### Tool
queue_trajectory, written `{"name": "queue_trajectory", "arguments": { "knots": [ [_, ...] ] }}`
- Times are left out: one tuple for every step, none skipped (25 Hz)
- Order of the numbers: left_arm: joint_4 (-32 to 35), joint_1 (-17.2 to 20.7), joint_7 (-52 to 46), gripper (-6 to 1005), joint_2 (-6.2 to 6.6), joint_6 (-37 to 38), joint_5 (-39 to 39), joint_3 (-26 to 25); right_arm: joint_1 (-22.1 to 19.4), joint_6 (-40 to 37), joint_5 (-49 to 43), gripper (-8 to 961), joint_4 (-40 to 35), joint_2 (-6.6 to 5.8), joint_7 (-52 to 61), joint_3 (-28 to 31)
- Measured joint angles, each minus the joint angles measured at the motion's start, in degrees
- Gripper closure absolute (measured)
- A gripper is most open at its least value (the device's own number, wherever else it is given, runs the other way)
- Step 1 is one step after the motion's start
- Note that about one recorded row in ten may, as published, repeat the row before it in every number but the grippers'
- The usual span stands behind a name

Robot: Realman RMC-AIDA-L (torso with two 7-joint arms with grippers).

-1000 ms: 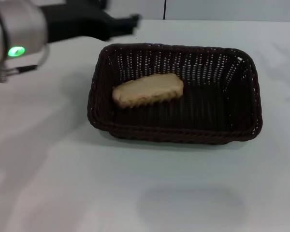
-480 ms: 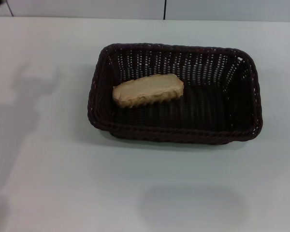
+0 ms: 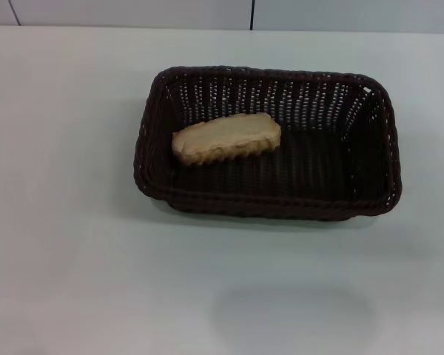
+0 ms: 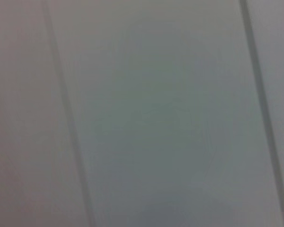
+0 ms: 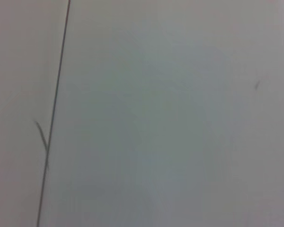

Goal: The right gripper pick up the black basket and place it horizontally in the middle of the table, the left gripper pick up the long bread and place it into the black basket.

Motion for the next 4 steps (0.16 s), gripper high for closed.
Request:
{"name": "queue_trajectory", "arguments": {
  "knots": [
    [0.0,0.0,0.0,134,0.0,0.0,0.0,0.0,0.0,0.0,0.0,411,0.0,0.0,0.0,0.0],
    [-0.9,1.4,-0.8,133,-0.07,-3.1,-0.1,0.0,0.0,-1.1,0.0,411,-0.1,-0.09,-0.1,-0.6],
    [-2.0,2.3,-1.3,133,-0.1,-6.3,-0.1,0.5,0.0,-1.1,0.0,411,-0.1,-0.09,-0.1,-0.6],
    [-2.7,2.9,-1.7,133,-0.1,-8.9,0.0,0.9,0.0,-2.1,0.0,411,0.0,-0.1,-0.2,-0.9]
  ]
}}
